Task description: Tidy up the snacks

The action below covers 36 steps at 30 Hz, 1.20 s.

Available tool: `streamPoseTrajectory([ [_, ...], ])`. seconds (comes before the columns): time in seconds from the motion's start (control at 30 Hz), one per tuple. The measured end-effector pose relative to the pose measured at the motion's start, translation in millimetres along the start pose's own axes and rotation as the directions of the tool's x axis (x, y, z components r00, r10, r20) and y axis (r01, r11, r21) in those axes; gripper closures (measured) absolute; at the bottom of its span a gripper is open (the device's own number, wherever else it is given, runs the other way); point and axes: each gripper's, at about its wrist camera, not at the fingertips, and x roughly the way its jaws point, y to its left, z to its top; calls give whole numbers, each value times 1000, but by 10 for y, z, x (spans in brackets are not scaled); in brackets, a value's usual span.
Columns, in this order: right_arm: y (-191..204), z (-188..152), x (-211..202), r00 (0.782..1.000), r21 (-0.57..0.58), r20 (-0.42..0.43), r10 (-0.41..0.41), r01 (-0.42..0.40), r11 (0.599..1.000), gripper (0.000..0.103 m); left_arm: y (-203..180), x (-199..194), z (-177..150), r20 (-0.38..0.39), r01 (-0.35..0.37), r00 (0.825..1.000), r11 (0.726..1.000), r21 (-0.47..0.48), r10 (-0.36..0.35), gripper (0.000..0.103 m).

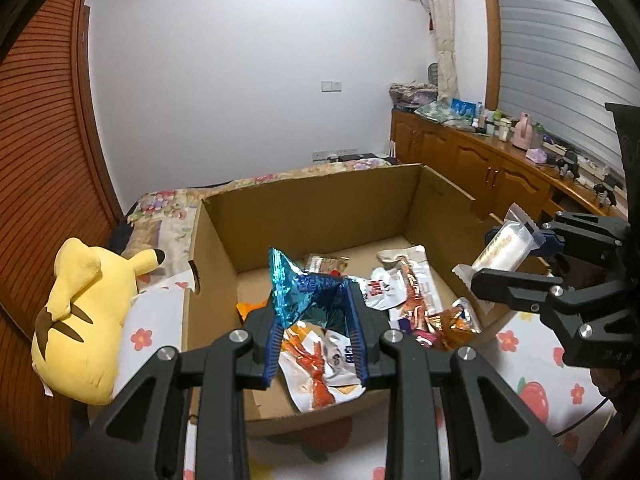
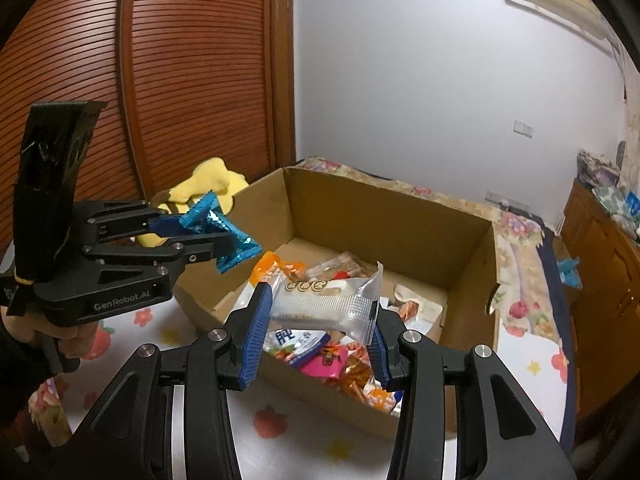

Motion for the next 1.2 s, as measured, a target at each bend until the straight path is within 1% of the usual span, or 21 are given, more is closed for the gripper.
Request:
streamPoseTrajectory([
  [0.17,-64,25,166,1000,30,-26,14,-13,999,59,36,70,19,-9,-6,1000,1000,-10,6,73],
  [0.43,-124,53,333,998,24,-54,-12,14,1000,59,108,125,-10,-13,-14,1000,1000,-28,14,70],
  [0.6,-207,12,369,998,60,-65,-24,28,998,58,138,132,-37,-12,-25,1000,999,-31,25,69],
  [0.7,-227,-8,361,998,72,-65,-24,28,997,58,132,127,-56,-13,-31,999,999,-30,31,69],
  [0.77,-230,-13,358,997,71,-67,-31,36,997,54,122,112,-65,-12,-32,999,999,-29,32,68],
  [0.83,-226,-19,323,998,71,-60,-33,37,997,54,119,90,-71,-8,-32,999,999,-31,32,66],
  [1.07,-156,-64,147,998,76,-39,-46,49,996,52,70,-73,-114,11,-31,999,999,-32,32,64],
  [1.13,-117,-81,59,998,77,-28,-54,56,995,52,35,-154,-130,20,-32,999,999,-32,33,60],
  [1.2,-89,-89,-15,998,81,-19,-59,61,995,51,6,-250,-145,31,-32,999,999,-33,33,59],
])
